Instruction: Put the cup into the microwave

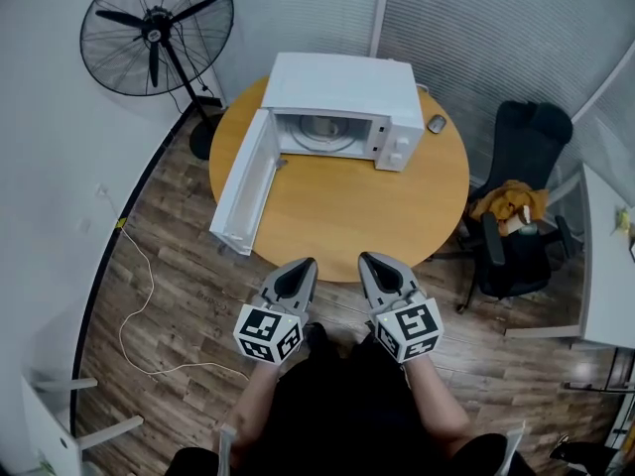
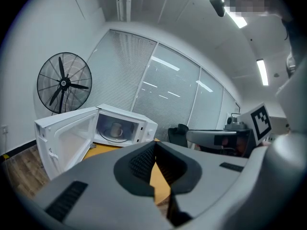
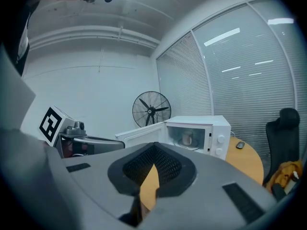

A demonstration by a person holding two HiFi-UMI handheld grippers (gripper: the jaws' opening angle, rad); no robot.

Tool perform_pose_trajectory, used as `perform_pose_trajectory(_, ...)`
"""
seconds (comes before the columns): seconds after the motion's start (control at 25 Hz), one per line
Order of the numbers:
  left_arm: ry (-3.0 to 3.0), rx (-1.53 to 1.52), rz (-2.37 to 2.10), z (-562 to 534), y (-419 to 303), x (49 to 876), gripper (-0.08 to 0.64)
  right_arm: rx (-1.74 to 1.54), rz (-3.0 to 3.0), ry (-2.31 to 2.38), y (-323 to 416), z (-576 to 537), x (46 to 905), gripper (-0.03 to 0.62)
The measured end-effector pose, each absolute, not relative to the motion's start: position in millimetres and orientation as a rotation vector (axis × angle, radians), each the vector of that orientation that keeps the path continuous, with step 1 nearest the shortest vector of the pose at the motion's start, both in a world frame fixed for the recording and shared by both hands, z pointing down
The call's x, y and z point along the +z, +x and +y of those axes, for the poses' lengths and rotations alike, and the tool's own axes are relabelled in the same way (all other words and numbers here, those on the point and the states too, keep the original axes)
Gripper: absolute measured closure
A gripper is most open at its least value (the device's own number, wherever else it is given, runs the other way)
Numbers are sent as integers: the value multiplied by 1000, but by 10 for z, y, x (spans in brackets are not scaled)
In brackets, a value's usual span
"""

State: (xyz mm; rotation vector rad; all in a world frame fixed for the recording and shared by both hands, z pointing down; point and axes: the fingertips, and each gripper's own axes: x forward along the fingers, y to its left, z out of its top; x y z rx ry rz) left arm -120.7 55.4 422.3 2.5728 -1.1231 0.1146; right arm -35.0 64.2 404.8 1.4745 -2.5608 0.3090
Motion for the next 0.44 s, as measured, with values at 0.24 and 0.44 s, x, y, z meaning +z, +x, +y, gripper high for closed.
perform_pose_trajectory(0.24,2578,114,-1122,523,-1243,4210,565,297,-2561,1458,-422,625,4051,583)
perform_pose_trajectory(0.44,2581,108,-1117,472,-1251,4205,565,278,-2561,1452,-455,586,4024,583)
